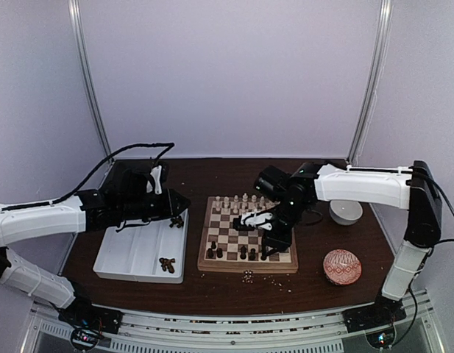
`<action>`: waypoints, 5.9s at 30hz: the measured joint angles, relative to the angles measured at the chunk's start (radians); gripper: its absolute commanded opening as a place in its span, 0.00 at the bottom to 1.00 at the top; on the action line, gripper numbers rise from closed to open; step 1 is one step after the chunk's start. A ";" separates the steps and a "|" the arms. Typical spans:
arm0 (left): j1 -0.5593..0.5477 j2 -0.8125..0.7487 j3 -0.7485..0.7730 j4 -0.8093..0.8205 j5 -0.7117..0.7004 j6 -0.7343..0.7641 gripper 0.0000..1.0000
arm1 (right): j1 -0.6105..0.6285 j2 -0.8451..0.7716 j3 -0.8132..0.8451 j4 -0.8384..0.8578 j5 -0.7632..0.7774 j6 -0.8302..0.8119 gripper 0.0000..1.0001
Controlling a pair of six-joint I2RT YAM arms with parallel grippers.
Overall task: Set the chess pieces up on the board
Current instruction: Place the bishop on c8, then place the pawn on the chessboard, then pick up the pawn from the chessboard, then place the pawn at g7.
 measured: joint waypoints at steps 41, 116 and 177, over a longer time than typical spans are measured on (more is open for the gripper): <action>0.023 0.579 0.602 -0.194 0.974 0.428 0.07 | -0.124 -0.165 0.173 0.018 -0.376 -0.264 0.49; 0.003 0.631 0.525 -0.180 0.197 0.857 0.35 | -0.322 -0.289 -0.131 0.076 -0.380 -0.119 0.49; -0.196 0.585 0.593 -0.451 0.231 0.843 0.00 | -0.430 -0.355 -0.210 0.136 -0.480 -0.124 0.48</action>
